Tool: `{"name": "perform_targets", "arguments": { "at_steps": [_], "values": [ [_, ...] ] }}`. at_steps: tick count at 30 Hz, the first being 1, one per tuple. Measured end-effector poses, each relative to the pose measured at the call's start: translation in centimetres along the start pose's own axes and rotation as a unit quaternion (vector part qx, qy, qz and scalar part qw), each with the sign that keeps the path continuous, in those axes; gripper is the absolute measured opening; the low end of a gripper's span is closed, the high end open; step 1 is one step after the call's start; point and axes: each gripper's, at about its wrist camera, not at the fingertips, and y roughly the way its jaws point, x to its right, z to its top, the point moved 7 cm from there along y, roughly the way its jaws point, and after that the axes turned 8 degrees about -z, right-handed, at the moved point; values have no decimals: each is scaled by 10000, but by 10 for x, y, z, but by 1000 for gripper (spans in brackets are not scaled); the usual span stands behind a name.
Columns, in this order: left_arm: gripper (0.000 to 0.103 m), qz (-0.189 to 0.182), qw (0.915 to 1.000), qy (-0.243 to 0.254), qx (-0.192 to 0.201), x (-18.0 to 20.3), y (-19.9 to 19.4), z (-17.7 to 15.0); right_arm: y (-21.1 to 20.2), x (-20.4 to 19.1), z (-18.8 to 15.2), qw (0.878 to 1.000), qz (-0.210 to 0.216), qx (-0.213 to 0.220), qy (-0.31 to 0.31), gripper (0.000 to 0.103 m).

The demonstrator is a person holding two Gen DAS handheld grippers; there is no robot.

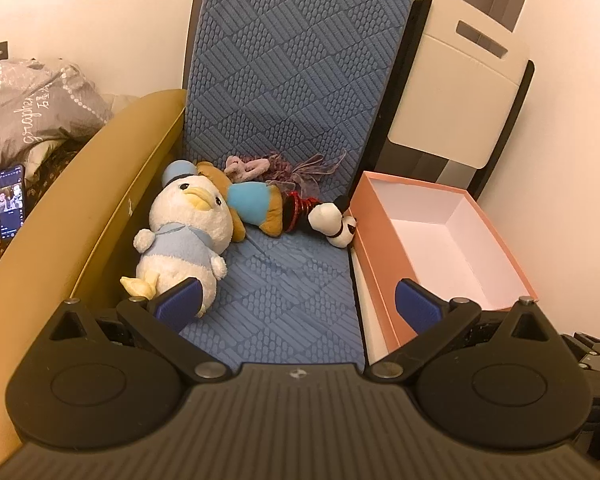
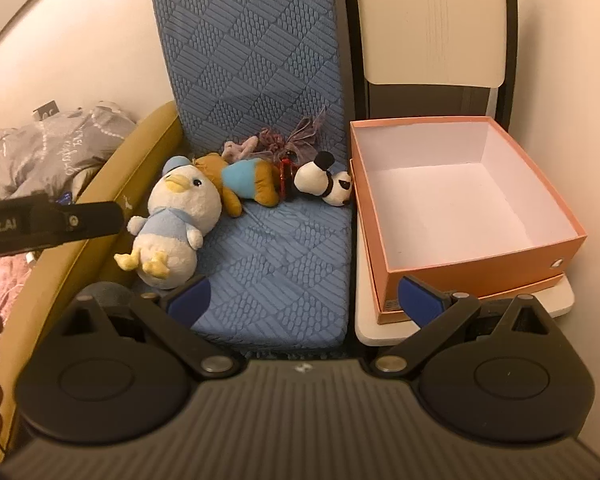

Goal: Organize objects
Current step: 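Move the left tool toward the white duck plush while the right tool approaches the panda plush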

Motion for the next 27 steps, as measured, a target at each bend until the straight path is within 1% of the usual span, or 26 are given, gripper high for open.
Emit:
{"name": "perform_targets", "arguments": {
  "at_steps": [3, 6, 12, 17, 22, 26, 27],
  "values": [
    [103, 15, 10000, -3, -39, -4, 9, 7, 8, 0, 6, 10000, -12, -70, 28, 102],
    [103, 25, 10000, -21, -86, -8, 18, 15, 18, 1, 14, 9997, 89, -167, 168, 102],
    [103, 32, 9998, -14, -175, -17, 37, 29, 33, -3, 28, 9997, 44, -204, 120, 102],
    [103, 89, 9992, -108, -364, -31, 58, 35, 52, -6, 35, 9995, 48, -305, 49, 101],
    [103, 159, 9986, -120, -485, -48, 83, 40, 80, -12, 46, 9993, 2, -308, -207, 98],
    [103, 271, 9976, -95, -632, -64, 110, 45, 111, -18, 52, 9985, -72, -322, -447, 88],
    [103, 279, 9973, -91, -667, -68, 117, 46, 120, -20, 53, 9981, -60, -337, -507, 87]
  ]
}}
